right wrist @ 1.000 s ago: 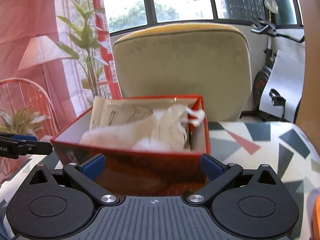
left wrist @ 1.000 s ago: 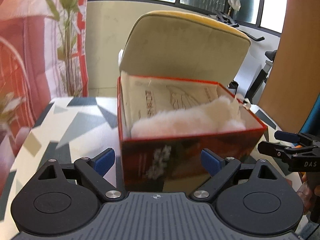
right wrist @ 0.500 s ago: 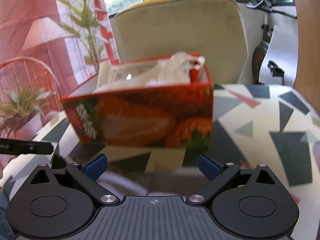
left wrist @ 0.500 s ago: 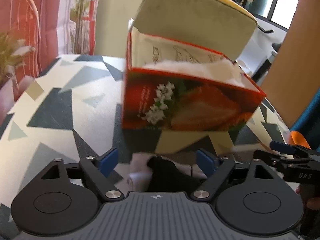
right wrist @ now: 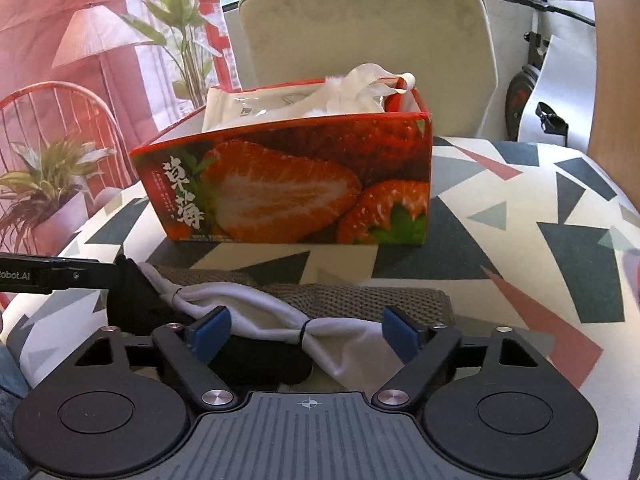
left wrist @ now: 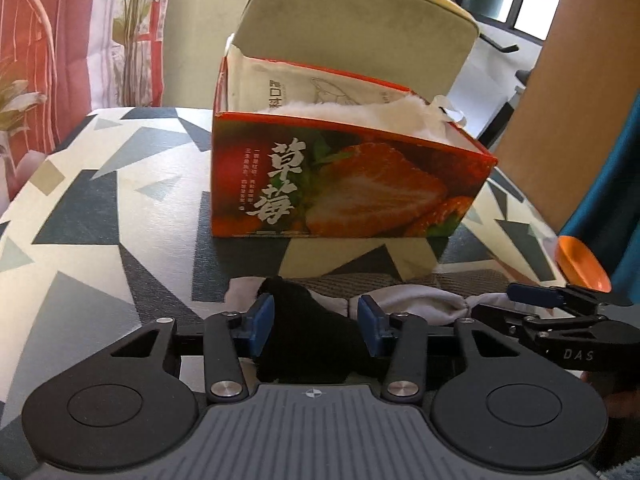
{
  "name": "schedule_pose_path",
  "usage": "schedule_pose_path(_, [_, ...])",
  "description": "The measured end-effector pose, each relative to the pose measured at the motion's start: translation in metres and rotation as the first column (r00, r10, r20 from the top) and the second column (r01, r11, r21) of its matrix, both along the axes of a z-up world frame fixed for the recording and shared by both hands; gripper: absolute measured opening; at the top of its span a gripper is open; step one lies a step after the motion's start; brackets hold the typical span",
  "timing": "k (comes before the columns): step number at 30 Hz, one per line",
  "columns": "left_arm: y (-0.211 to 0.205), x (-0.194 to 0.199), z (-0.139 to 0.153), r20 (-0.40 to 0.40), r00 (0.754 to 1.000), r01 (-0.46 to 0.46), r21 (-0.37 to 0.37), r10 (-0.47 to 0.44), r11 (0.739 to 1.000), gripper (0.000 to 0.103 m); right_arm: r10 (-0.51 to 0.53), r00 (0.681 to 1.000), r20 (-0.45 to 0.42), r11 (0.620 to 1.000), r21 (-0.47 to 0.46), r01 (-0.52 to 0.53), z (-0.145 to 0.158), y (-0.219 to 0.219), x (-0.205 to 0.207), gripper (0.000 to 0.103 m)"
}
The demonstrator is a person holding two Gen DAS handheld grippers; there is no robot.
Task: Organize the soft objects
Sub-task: 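Move both grippers down to the black-and-white cloth item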
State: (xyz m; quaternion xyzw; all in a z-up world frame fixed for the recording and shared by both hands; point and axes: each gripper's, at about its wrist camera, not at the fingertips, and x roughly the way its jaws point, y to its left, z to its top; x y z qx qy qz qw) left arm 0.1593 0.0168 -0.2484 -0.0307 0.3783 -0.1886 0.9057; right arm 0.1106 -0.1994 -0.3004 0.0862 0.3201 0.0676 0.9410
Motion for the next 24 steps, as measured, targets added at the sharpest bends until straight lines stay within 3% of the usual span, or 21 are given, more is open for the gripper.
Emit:
schedule_pose_path(9, [0.003, -0.005, -0.015, -0.033, 0.999, -0.014, -0.008, 0.013, 1.000, 0.049, 0.036, 0.999, 0.004, 0.999, 0.015, -0.036, 0.001, 0.006, -0.015, 0.072])
schedule_pose_path(12, [0.003, -0.006, -0.018, -0.029, 0.999, -0.013, 0.005, 0.013, 1.000, 0.049, 0.042, 0.999, -0.021, 0.999, 0.036, -0.041, -0.004, 0.008, -0.017, 0.065])
schedule_pose_path(24, [0.012, -0.008, -0.016, 0.008, 0.999, -0.038, -0.020, 0.039, 0.999, 0.049, 0.079, 0.989, -0.123, 0.994, 0.088, -0.068, -0.027, 0.015, -0.004, 0.065])
